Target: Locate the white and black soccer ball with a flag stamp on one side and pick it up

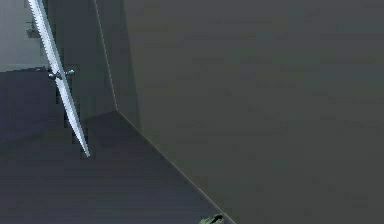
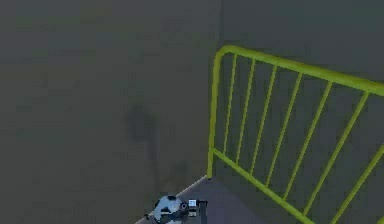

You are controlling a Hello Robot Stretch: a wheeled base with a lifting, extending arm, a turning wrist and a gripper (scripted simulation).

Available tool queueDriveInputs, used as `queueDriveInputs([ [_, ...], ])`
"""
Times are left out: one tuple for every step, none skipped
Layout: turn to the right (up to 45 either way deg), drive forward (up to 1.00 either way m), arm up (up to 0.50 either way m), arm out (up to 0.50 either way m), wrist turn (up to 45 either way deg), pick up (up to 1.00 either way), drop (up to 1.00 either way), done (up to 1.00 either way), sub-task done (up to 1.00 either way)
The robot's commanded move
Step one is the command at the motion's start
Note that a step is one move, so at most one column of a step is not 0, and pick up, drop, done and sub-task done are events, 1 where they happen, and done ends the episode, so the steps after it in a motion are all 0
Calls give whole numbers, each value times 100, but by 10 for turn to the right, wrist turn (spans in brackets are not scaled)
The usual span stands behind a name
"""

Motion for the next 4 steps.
queueDriveInputs([
  [0,0,0,0,450,0,0,0,0],
  [0,0,0,0,90,0,0,0,0],
  [0,0,0,2,0,0,0,0,0],
  [0,0,-30,0,0,0,0,0,0],
])
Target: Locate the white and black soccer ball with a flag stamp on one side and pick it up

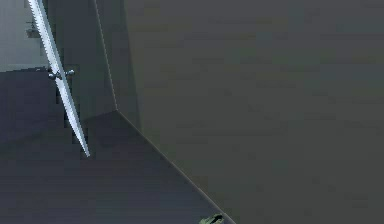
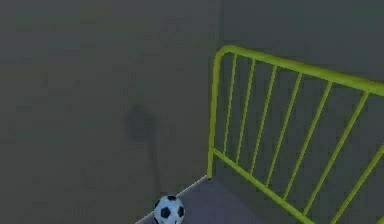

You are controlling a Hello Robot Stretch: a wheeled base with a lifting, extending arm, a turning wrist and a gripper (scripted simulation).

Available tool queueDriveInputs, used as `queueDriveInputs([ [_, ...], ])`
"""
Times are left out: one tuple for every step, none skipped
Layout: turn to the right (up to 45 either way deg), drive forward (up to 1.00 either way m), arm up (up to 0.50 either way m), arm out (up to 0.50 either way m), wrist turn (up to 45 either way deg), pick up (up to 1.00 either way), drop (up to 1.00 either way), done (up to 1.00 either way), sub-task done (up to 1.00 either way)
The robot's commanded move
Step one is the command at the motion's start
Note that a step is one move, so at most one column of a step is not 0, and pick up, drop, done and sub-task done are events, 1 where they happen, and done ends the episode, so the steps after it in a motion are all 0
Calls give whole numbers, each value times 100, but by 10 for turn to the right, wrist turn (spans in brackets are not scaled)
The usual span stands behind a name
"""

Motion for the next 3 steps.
queueDriveInputs([
  [0,0,0,0,0,100,0,0,0],
  [0,0,10,0,0,0,0,0,0],
  [0,0,0,0,0,0,0,100,0],
])
